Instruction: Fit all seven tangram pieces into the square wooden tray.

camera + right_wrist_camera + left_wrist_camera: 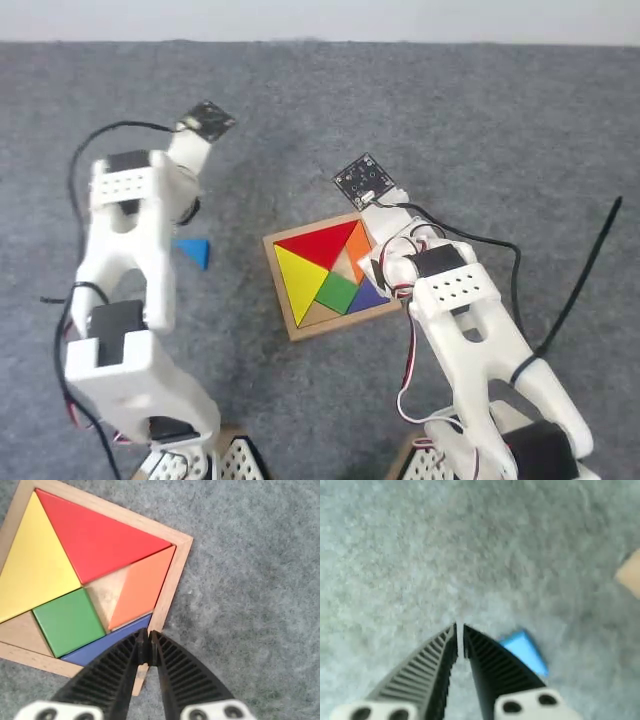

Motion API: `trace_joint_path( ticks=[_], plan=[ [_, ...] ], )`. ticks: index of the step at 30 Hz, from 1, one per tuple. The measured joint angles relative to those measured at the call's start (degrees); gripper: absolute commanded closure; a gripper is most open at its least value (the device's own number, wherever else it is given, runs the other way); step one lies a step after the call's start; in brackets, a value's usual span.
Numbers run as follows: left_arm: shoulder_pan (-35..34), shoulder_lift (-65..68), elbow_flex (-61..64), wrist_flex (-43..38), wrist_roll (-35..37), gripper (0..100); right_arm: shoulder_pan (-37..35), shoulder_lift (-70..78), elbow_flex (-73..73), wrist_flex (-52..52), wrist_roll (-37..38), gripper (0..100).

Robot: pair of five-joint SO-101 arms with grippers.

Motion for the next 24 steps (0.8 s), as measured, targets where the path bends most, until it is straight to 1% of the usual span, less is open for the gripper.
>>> trace_joint_path(
  ticks=[2, 4, 7, 10, 16, 24],
  plan=[
    [0.35, 0.97, 2.46, -4.66, 2.37, 97, 0.0, 0.0, 0.0, 0.0, 0.0, 97.5],
    [-0.09, 2.73, 4.4, -7.47, 2.81, 97, 0.0, 0.0, 0.0, 0.0, 0.0, 97.5],
    [-0.09, 3.69, 4.57, -6.51, 2.29, 97, 0.0, 0.0, 0.0, 0.0, 0.0, 97.5],
    [-0.79, 3.69, 4.57, -2.11, -0.18, 97, 0.0, 0.0, 0.0, 0.0, 0.0, 97.5],
    [-0.88, 3.69, 4.48, 8.44, -8.0, 97, 0.0, 0.0, 0.0, 0.0, 0.0, 97.5],
    [-0.88, 3.69, 4.48, 21.36, -16.7, 97, 0.0, 0.0, 0.0, 0.0, 0.0, 97.5]
  ],
)
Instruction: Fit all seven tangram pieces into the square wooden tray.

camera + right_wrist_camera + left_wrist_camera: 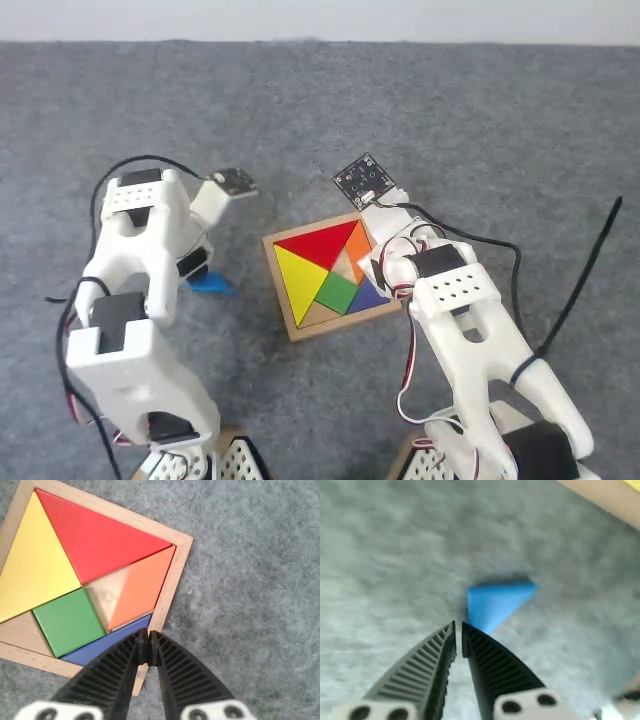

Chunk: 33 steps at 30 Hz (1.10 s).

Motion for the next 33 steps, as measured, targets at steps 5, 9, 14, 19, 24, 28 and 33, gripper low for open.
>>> trace_joint_path(
  ticks=[5, 9, 14, 19, 24, 28, 33],
  plan=[
    [-0.26, 0.0, 0.0, 4.66, -1.67, 97, 0.0, 0.0, 0.0, 0.0, 0.0, 97.5],
    [-0.44, 0.0, 0.0, 5.27, -1.85, 92, 0.0, 0.0, 0.0, 0.0, 0.0, 97.5],
    [-0.44, -5.71, -0.26, 5.27, -1.85, 82, 0.0, 0.0, 0.0, 0.0, 0.0, 97.5],
    [0.26, -16.97, 2.37, 5.27, -1.85, 77, 0.0, 0.0, 0.0, 0.0, 0.0, 97.5],
    [4.48, -22.68, 12.48, -0.53, -1.85, 71, 0.0, 0.0, 0.0, 0.0, 0.0, 97.5],
    [6.24, -20.84, 15.38, -4.75, -1.05, 71, 0.0, 0.0, 0.0, 0.0, 0.0, 97.5],
    [5.19, -11.16, 10.55, -5.36, 0.7, 70, 0.0, 0.0, 0.0, 0.0, 0.0, 97.5]
  ],
)
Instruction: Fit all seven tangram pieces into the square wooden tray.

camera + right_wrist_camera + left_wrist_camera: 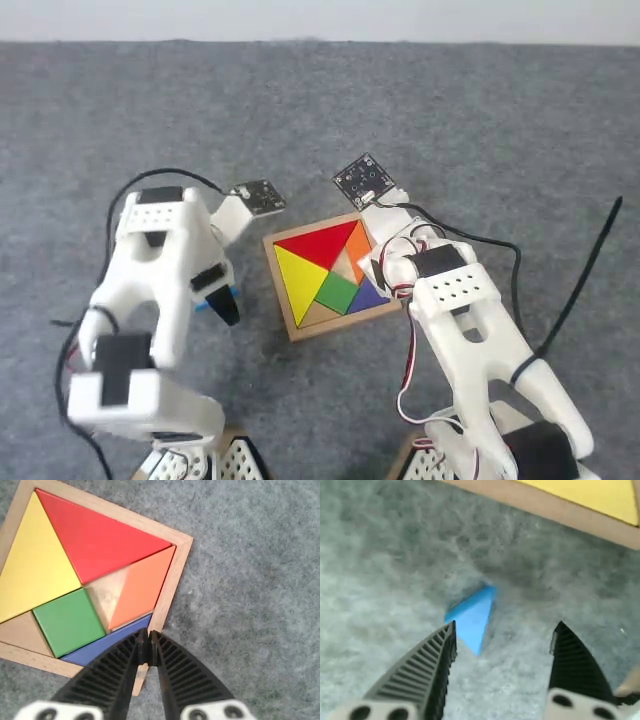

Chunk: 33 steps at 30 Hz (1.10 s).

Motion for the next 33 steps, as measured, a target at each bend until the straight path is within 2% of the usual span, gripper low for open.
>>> trace_joint_path(
  ticks=[5, 17, 28, 33],
  plan=[
    [-2.55, 7.47, -6.51, -0.26, 0.26, 70, 0.0, 0.0, 0.0, 0.0, 0.0, 97.5],
    [-1.85, 12.75, -9.67, 0.09, 0.26, 70, 0.0, 0.0, 0.0, 0.0, 0.0, 97.5],
    [-1.23, 21.1, -19.96, 7.47, 0.26, 71, 0.0, 0.0, 0.0, 0.0, 0.0, 97.5],
    [-1.23, 21.19, -20.31, 7.82, 0.26, 76, 0.0, 0.0, 0.0, 0.0, 0.0, 97.5]
  ],
)
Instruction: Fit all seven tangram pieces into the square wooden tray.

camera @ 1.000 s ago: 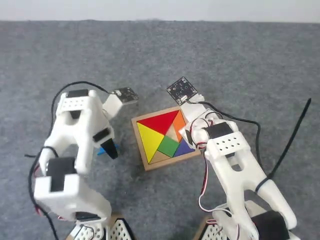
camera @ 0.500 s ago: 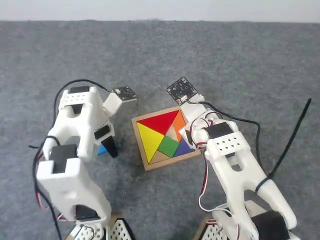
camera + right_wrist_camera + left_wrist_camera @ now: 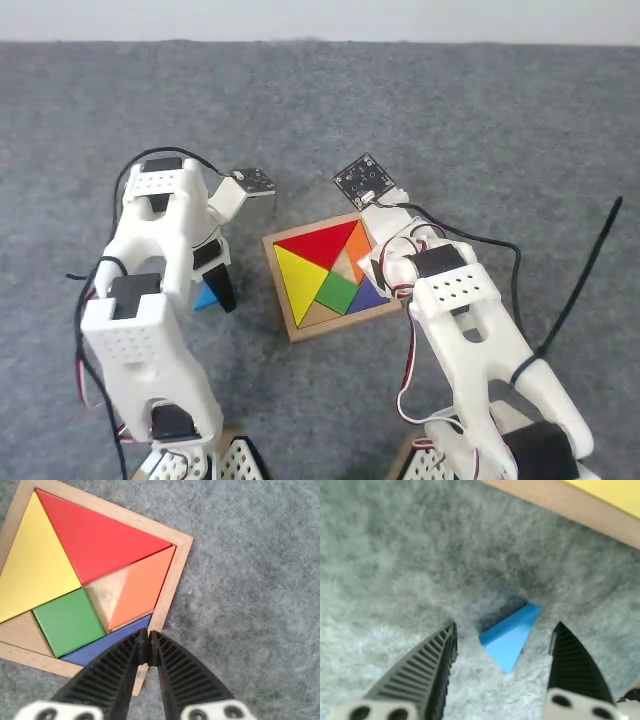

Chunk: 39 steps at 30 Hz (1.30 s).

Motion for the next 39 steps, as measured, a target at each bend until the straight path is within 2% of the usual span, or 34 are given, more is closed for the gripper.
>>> trace_joint_path(
  ticks=[8, 15, 22, 39],
  plan=[
    [0.0, 0.18, 0.0, 0.7, 0.18, 77, 0.0, 0.0, 0.0, 0.0, 0.0, 97.5],
    [0.18, 0.44, -0.09, 1.05, 4.04, 77, 0.0, 0.0, 0.0, 0.0, 0.0, 97.5],
    [0.35, 0.44, 0.26, 1.05, 6.07, 82, 0.0, 0.0, 0.0, 0.0, 0.0, 97.5],
    [0.35, 0.44, 0.26, 1.58, 5.63, 82, 0.0, 0.0, 0.0, 0.0, 0.0, 97.5]
  ],
)
